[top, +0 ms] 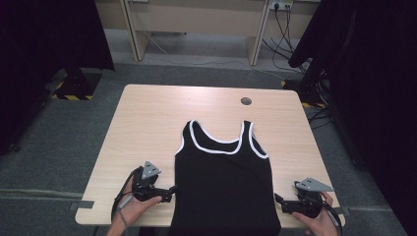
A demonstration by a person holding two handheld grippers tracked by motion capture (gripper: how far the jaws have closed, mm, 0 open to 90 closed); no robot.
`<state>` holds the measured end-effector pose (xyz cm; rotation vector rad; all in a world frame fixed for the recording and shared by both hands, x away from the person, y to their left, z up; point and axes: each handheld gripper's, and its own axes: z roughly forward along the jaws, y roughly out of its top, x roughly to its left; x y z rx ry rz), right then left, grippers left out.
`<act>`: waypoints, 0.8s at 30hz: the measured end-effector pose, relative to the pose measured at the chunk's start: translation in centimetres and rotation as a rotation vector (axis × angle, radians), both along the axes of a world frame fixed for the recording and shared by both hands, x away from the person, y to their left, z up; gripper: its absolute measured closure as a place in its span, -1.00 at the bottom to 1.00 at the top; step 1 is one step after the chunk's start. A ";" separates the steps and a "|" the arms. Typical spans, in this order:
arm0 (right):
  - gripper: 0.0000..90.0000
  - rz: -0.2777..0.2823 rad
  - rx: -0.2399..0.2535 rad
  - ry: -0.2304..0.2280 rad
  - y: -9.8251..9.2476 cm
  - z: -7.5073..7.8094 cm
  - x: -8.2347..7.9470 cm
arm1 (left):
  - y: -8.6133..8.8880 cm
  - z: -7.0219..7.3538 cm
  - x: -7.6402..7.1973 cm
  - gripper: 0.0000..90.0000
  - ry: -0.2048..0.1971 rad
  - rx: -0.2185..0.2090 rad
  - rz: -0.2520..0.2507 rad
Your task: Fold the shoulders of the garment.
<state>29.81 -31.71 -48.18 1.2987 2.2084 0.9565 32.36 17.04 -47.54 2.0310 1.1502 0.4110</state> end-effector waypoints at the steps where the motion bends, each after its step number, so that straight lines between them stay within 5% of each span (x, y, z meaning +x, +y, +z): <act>1: -0.79 0.000 0.001 0.000 0.0 0.0 0.0 | -0.1 0.1 0.3 -0.96 -0.001 0.000 0.000; 24: -0.80 0.006 0.000 0.000 0.0 0.0 0.0 | -4.0 1.7 9.7 -0.92 -0.026 0.023 0.018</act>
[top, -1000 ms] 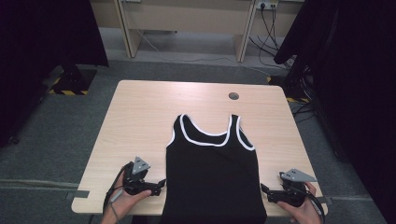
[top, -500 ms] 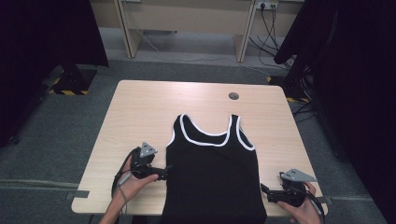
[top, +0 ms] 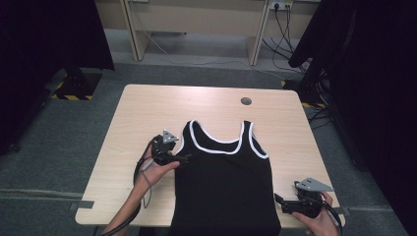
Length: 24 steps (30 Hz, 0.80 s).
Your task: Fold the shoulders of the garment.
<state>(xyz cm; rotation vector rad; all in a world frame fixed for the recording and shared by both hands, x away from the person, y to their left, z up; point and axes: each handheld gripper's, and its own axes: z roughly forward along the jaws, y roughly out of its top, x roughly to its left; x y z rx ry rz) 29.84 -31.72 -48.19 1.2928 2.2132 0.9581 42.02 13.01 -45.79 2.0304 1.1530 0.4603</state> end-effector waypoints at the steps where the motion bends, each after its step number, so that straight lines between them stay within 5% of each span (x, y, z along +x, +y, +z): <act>1: -0.80 0.000 0.000 0.000 0.0 0.0 0.0 | -0.2 0.0 0.3 -0.92 0.003 0.009 -0.002; 6: -0.80 0.001 0.000 0.000 0.0 0.0 0.0 | -0.9 0.2 2.2 -0.91 -0.001 -0.013 0.014; 24: -0.80 0.002 0.000 0.004 0.0 0.0 0.0 | -2.4 -0.6 7.7 -0.83 0.027 0.011 0.094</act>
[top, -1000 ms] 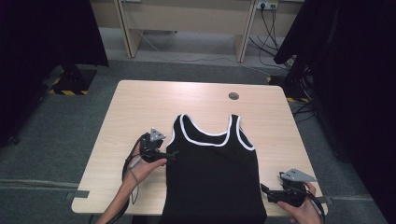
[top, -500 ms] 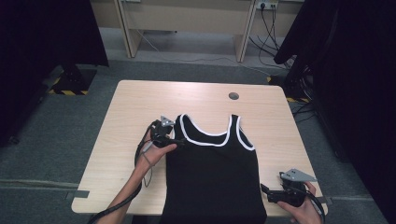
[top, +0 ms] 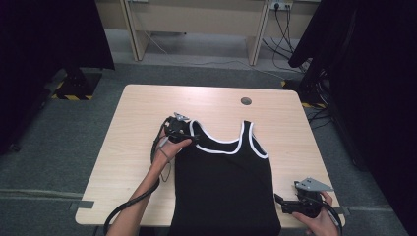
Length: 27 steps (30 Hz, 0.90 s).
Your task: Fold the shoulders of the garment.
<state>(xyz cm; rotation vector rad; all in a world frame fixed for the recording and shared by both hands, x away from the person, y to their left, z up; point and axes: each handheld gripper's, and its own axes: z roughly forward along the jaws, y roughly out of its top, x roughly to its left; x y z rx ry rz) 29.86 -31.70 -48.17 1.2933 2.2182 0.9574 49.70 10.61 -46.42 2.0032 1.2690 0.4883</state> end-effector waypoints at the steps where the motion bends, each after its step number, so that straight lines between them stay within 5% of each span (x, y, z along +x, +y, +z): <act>1: -0.80 0.000 0.000 0.000 0.0 0.0 0.0 | 0.0 -0.2 0.2 -0.83 0.001 0.008 0.004; 14: -0.80 0.003 -0.001 0.002 0.0 0.0 0.0 | -0.4 -1.0 3.1 -0.46 0.009 0.033 0.050; 19: -0.80 0.004 -0.002 0.001 0.0 0.0 0.0 | -0.4 -1.1 3.2 0.19 -0.017 0.013 0.046; 21: -0.80 0.005 -0.002 0.001 0.0 0.0 0.0 | -0.5 -1.0 3.2 0.29 -0.026 0.007 0.045; 24: -0.80 0.004 -0.001 0.001 0.0 0.0 0.0 | -1.0 -0.5 2.5 0.72 -0.041 0.030 0.012; 27: -0.80 0.005 -0.002 0.000 0.0 0.0 0.0 | -1.2 -0.1 2.1 0.79 -0.054 0.027 -0.003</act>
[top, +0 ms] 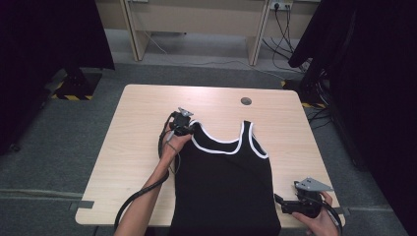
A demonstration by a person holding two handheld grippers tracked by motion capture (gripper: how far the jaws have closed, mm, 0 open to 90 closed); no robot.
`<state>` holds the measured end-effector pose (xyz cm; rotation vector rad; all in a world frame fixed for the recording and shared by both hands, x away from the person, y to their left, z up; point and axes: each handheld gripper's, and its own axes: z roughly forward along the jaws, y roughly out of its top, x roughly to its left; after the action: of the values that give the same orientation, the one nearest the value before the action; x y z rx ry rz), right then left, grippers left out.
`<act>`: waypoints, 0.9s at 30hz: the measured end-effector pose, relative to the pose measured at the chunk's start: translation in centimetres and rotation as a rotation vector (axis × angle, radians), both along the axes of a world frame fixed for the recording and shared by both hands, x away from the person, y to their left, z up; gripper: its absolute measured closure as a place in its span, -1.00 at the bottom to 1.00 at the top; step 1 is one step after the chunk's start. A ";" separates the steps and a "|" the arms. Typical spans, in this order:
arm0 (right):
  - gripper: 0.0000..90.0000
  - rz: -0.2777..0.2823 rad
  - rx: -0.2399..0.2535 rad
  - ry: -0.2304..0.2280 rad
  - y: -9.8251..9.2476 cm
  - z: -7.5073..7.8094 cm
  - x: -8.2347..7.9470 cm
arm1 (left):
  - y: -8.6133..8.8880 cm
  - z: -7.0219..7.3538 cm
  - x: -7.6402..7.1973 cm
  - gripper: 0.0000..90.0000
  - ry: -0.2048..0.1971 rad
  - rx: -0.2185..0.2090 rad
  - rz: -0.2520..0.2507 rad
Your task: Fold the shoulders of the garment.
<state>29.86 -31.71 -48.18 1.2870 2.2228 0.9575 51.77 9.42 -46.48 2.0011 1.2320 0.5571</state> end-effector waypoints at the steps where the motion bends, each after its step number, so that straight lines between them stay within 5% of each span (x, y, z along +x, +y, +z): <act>1: -0.80 -0.001 0.001 0.001 0.0 0.0 0.0 | -0.1 0.2 -0.2 0.80 -0.007 -0.007 -0.011; 14: -0.80 -0.001 0.002 0.001 0.0 0.0 0.0 | -0.8 3.4 -3.9 0.78 -0.027 -0.031 -0.086; 27: -0.80 0.002 0.000 0.002 0.0 0.0 0.0 | -0.3 5.6 -9.5 0.76 -0.055 -0.073 -0.162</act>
<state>29.89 -31.71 -48.16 1.2864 2.2260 0.9568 42.24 9.10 -40.91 1.9891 1.0318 0.4775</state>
